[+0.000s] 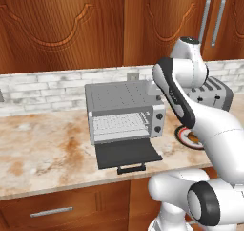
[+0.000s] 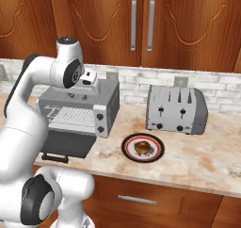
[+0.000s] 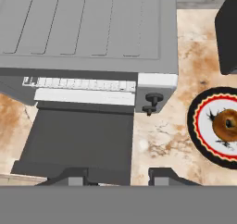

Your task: Pick up the bagel from the plate, place it on the toaster oven rack, close the door, and set the timer.

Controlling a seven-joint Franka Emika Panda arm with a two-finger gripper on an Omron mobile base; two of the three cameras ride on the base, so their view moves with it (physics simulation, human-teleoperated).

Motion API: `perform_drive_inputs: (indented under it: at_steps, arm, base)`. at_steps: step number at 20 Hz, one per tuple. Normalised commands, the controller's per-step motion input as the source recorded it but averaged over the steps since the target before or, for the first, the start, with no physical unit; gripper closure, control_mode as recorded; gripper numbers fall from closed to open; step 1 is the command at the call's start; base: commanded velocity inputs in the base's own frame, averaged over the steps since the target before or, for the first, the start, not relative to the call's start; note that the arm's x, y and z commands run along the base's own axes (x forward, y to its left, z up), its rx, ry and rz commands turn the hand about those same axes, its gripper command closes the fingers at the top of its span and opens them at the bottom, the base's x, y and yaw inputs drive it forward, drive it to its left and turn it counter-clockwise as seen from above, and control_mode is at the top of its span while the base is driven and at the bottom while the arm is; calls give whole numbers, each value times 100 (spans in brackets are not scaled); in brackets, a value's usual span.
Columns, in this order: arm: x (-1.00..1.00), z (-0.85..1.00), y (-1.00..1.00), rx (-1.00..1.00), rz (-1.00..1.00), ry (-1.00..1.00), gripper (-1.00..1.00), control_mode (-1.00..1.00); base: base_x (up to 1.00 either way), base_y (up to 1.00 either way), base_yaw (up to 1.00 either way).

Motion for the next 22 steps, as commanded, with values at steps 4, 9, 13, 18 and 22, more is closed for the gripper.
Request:
perform_drive_inputs:
  at_steps: [4, 9, 13, 18, 22]
  arm:
    - [-26, 0, 0, 0, 0, -11, -100, -100]
    - [-41, 0, 0, 9, 0, 0, -100, -100]
    - [-33, -5, 3, 6, 0, 0, -100, -100]
    - [-24, -21, 14, 6, 0, 0, -100, -100]
    - [-12, -31, 25, 6, 0, 0, -100, -100]
  base:
    - [0, 0, 0]
    - [0, 0, 0]
    - [0, 0, 0]
    - [0, 0, 0]
    - [0, 0, 0]
